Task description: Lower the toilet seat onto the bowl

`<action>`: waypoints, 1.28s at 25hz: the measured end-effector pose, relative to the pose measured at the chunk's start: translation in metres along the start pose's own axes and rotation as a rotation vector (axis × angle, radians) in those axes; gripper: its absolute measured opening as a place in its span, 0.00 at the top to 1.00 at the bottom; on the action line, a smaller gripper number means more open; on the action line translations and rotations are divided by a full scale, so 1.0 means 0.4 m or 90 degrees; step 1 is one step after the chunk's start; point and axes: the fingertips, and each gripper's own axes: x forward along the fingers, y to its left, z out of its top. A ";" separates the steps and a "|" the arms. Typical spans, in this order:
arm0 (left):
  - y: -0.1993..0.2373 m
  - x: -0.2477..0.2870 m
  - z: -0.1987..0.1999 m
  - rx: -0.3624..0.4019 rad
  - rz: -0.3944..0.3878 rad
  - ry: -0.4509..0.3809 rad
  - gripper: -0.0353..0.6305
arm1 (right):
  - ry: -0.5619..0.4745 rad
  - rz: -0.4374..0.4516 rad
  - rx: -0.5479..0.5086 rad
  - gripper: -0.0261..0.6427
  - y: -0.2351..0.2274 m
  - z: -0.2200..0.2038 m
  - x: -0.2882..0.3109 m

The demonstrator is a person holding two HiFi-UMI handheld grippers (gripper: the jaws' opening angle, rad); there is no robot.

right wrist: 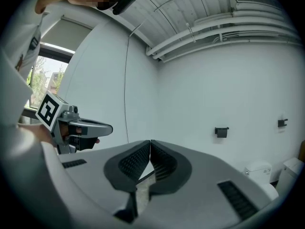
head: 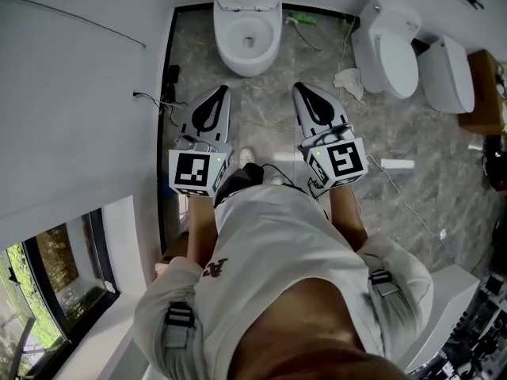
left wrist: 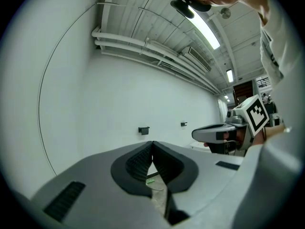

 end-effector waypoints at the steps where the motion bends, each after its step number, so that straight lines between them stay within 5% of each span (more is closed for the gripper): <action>1: 0.018 0.009 0.001 0.001 -0.001 0.000 0.91 | 0.001 -0.001 -0.003 0.93 0.000 0.001 0.019; 17: 0.184 0.086 0.007 -0.014 -0.030 -0.006 0.91 | 0.019 -0.033 -0.015 0.93 0.004 0.027 0.181; 32: 0.222 0.340 -0.024 -0.005 -0.013 0.020 0.91 | 0.018 -0.011 0.003 0.93 -0.209 -0.012 0.339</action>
